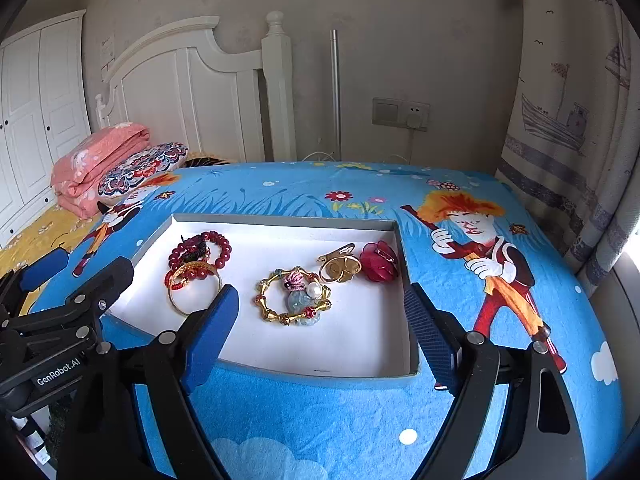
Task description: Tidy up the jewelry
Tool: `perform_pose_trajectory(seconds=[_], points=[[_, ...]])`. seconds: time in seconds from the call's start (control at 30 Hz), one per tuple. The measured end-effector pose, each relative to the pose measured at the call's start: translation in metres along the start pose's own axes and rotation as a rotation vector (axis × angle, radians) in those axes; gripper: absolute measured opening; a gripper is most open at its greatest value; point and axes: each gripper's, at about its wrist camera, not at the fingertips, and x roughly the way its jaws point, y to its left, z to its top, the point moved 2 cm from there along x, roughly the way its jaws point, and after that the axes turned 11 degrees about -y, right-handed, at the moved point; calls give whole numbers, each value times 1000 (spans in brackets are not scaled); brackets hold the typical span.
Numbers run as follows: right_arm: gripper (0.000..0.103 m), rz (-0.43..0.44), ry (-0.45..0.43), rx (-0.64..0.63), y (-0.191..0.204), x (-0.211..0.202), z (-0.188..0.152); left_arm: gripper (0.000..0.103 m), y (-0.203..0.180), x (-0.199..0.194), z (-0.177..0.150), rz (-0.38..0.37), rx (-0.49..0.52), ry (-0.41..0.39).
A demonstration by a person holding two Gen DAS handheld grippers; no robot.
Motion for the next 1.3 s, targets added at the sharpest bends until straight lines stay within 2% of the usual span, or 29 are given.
perform_pose_trajectory(seconds=[0.07, 0.23, 0.47, 1.3], points=[[84, 1, -3, -8, -1, -8, -4, 98, -1, -8, -5, 11, 11, -1], [84, -10, -25, -44, -2, -26, -10, 98, -4, -27, -13, -17, 21, -14], [84, -8, -21, -42, -6, -33, -15, 98, -12, -38, -18, -28, 36, -14], [84, -22, 18, -38, -10, -27, -26, 98, -7, -31, -25, 3, 29, 20]])
